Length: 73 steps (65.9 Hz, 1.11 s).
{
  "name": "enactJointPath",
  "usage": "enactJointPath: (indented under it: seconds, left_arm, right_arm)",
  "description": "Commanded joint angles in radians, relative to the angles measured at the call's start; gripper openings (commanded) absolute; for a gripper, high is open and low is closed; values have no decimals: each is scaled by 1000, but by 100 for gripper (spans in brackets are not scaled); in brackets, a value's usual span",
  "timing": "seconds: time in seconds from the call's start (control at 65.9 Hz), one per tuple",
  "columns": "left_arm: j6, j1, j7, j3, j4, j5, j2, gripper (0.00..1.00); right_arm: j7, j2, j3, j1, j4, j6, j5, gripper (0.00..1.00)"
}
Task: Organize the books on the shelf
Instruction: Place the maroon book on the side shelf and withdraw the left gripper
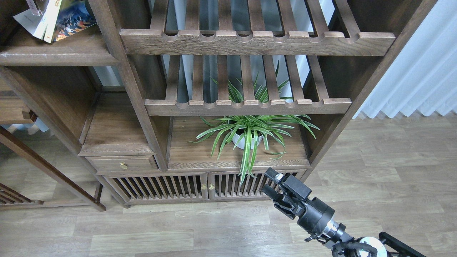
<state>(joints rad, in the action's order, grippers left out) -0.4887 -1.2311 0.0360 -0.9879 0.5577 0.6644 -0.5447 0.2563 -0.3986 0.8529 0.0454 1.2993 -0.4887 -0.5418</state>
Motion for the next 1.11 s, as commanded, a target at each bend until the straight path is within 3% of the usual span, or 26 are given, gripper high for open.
enactJointPath:
  seconds: [0.0, 0.243, 0.364, 0.622, 0.955, 1.092]
  left_arm:
    - [0, 2, 1, -3, 15, -2, -3, 33]
    - [0, 9, 1, -12, 34, -14, -11, 36]
    - [0, 38, -1, -12, 100, -62, -24, 36]
    - [0, 239, 1, -40, 366, -180, -152, 37]
    - [0, 453, 4, -204, 524, -206, -271, 39]
    - [0, 562, 36, -258, 591, -207, -276, 40]
  right_arm:
    - [0, 0, 6, -1, 0, 0, -1, 99]
    - [0, 1, 5, -1, -2, 0, -1, 99]
    - [0, 1, 5, -5, -5, 0, -1, 99]
    - [-14, 4, 6, -59, -46, 0, -3, 99]
    - [-14, 15, 5, -90, -51, 0, -1, 99]
    - [-14, 17, 5, -107, -51, 0, 2, 99]
